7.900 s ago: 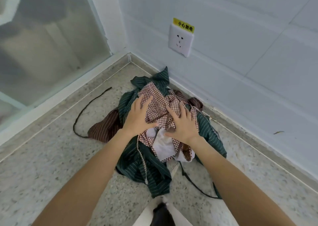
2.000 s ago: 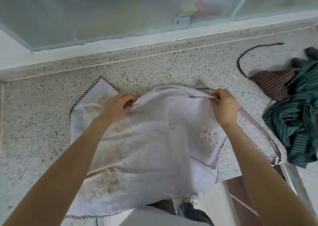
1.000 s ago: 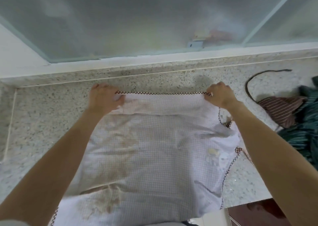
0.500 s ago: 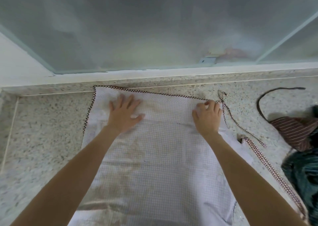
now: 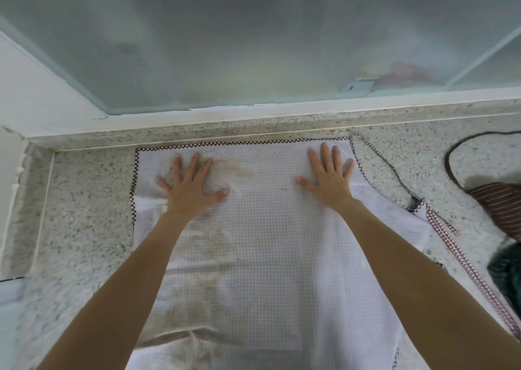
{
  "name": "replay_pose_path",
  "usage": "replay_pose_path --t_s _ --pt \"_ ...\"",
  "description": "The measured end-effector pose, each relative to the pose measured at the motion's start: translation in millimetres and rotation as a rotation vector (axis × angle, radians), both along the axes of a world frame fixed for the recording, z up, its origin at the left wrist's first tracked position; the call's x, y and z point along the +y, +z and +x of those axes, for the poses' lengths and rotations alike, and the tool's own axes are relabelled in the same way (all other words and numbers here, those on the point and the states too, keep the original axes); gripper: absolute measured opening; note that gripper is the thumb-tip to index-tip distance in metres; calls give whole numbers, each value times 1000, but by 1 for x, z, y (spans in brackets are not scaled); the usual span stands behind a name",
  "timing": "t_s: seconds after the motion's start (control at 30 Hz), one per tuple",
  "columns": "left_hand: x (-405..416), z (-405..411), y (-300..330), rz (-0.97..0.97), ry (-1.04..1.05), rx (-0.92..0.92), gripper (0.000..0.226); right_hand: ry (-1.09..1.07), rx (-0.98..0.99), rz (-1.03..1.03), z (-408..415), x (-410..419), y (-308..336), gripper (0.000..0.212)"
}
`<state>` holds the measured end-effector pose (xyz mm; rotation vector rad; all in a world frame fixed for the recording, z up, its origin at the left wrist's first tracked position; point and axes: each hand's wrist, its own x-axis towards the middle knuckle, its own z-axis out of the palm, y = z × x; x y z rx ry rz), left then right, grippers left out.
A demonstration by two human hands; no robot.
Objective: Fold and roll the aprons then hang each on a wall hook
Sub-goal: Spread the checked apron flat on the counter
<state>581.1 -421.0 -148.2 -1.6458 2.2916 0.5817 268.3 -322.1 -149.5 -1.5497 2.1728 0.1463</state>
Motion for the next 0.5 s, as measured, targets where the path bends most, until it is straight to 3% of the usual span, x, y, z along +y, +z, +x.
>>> replay_pose_path --t_s 0.13,0.23,0.37,0.5 --pt "18 2 10 -150 -48 39 80 -25 -50 -195 12 25 16 77" --pt "49 -12 25 -237 -132 278 64 -45 -92 -343 24 70 29 62" --pt "126 -50 39 -140 -452 447 56 -163 -33 -523 42 165 38 40" --pt "202 -87 28 26 -686 335 63 -344 48 -471 51 254 31 36"
